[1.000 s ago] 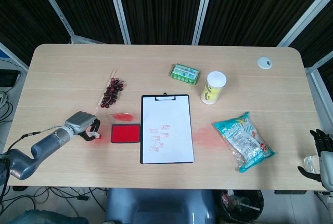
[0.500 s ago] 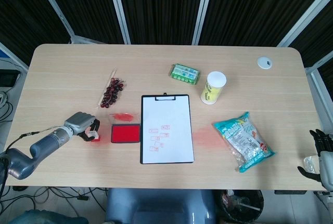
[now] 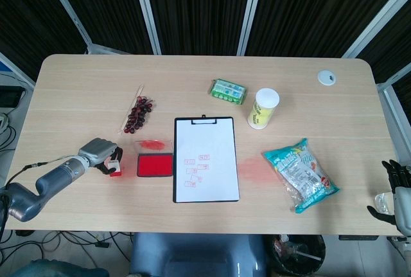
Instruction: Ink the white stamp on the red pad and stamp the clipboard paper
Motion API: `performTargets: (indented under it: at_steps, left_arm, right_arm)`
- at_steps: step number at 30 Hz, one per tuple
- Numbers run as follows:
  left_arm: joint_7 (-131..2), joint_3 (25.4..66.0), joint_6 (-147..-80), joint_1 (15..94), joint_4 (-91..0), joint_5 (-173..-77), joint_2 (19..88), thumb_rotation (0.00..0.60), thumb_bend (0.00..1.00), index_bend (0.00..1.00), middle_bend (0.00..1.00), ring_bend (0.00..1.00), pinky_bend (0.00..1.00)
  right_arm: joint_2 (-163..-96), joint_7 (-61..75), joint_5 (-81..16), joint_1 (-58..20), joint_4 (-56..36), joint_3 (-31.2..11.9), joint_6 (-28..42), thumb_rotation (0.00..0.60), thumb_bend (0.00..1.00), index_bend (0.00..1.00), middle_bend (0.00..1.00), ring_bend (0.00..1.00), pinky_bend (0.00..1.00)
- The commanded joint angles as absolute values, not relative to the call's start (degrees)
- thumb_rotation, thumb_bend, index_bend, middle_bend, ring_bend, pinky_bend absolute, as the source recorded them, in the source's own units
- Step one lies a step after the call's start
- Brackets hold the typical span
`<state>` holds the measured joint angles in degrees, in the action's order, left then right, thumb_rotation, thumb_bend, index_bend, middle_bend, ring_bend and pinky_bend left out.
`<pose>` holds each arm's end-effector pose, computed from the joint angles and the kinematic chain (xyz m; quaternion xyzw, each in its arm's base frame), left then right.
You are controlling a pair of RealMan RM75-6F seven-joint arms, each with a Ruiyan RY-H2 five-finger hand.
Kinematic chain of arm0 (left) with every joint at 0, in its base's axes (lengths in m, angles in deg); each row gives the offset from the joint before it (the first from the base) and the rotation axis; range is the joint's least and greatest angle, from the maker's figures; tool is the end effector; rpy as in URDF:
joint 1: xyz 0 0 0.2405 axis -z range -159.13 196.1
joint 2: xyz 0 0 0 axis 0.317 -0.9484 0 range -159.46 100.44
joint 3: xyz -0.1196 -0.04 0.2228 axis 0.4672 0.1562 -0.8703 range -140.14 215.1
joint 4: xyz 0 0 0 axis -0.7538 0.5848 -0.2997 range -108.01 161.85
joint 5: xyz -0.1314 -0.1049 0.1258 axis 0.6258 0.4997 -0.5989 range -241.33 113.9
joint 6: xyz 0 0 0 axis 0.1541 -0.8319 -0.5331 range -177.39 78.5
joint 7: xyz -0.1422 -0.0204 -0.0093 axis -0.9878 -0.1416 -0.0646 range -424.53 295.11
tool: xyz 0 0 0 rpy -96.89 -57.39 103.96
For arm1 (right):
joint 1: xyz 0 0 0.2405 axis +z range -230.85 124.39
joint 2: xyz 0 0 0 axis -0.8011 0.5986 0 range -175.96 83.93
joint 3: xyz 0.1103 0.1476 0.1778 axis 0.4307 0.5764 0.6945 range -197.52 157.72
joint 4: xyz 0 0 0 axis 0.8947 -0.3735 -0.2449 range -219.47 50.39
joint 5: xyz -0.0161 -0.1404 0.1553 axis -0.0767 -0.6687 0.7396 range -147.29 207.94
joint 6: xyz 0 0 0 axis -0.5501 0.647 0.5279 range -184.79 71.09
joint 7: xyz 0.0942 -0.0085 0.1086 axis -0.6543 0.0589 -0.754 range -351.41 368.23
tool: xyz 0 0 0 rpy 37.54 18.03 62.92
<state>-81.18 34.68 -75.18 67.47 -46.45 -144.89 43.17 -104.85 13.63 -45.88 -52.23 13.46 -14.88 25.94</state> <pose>-0.2560 0.3643 0.0378 -0.8121 -0.4529 -0.1416 0.3397 -0.3306 -0.1642 0.1879 0.5457 -0.4207 0.3147 0.6528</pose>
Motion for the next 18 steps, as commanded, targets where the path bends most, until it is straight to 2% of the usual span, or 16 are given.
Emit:
performTargets:
  at_steps: [1,10,18]
  left_arm:
    - [-80.64,34.73,-75.18,67.49,-46.42,-144.52,43.24,0.6,0.41,0.47,0.53,0.33,0.37]
    - [-78.47,34.99,-75.1,67.59,-46.88,-143.04,42.97,0.6,0.4,0.45,0.53,0.33,0.37]
    - [-75.84,34.97,-74.86,67.74,-47.17,-141.72,42.87,0.6,0.33,0.44,0.52,0.33,0.37]
  right_arm:
    - [-104.84,13.62,-45.86,-52.22,13.45,-14.87,25.92,0.6,0.09,0.13,0.1,0.16,0.16]
    - [-104.82,13.6,-45.8,-52.22,13.46,-14.85,25.92,0.6,0.09,0.13,0.1,0.16,0.16]
    - [-104.83,13.67,-45.75,-52.21,13.52,-14.82,25.95,0.6,0.09,0.13,0.1,0.16,0.16]
